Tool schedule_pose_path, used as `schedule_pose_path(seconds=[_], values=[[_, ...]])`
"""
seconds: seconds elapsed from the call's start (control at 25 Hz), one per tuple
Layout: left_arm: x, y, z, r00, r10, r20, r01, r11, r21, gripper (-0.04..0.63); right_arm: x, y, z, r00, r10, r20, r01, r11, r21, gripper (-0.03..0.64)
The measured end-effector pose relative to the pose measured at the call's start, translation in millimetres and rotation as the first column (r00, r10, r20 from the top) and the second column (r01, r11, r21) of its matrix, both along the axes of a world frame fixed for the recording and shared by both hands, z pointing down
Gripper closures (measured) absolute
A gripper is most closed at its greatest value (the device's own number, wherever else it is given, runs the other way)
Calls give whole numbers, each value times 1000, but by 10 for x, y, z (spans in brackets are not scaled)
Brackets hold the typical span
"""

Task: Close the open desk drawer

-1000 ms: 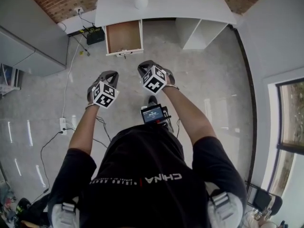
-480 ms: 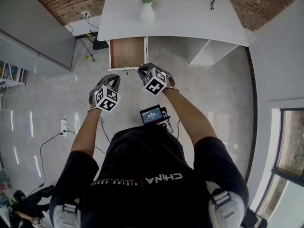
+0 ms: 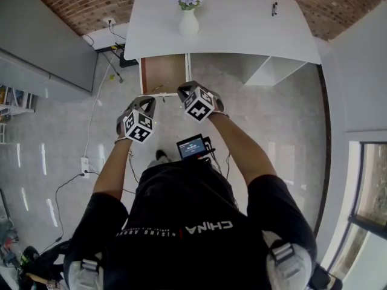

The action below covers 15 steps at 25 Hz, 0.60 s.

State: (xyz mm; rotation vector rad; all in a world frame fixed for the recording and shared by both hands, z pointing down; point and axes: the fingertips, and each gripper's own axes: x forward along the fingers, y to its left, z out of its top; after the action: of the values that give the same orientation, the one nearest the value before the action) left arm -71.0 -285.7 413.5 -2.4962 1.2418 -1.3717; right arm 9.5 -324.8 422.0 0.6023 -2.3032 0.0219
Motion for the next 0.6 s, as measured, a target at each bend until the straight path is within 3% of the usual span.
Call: schedule_pose_path(seconds=[0.2, 0.6], values=[[-113, -174, -66, 997, 74, 15, -75, 997, 17, 583, -131, -110, -100, 999, 53, 1, -53, 998, 17, 601], [-287, -478, -153, 990, 141, -6, -140, 989, 49, 583, -406, -325, -307, 995, 95, 2, -95, 994, 58, 601]])
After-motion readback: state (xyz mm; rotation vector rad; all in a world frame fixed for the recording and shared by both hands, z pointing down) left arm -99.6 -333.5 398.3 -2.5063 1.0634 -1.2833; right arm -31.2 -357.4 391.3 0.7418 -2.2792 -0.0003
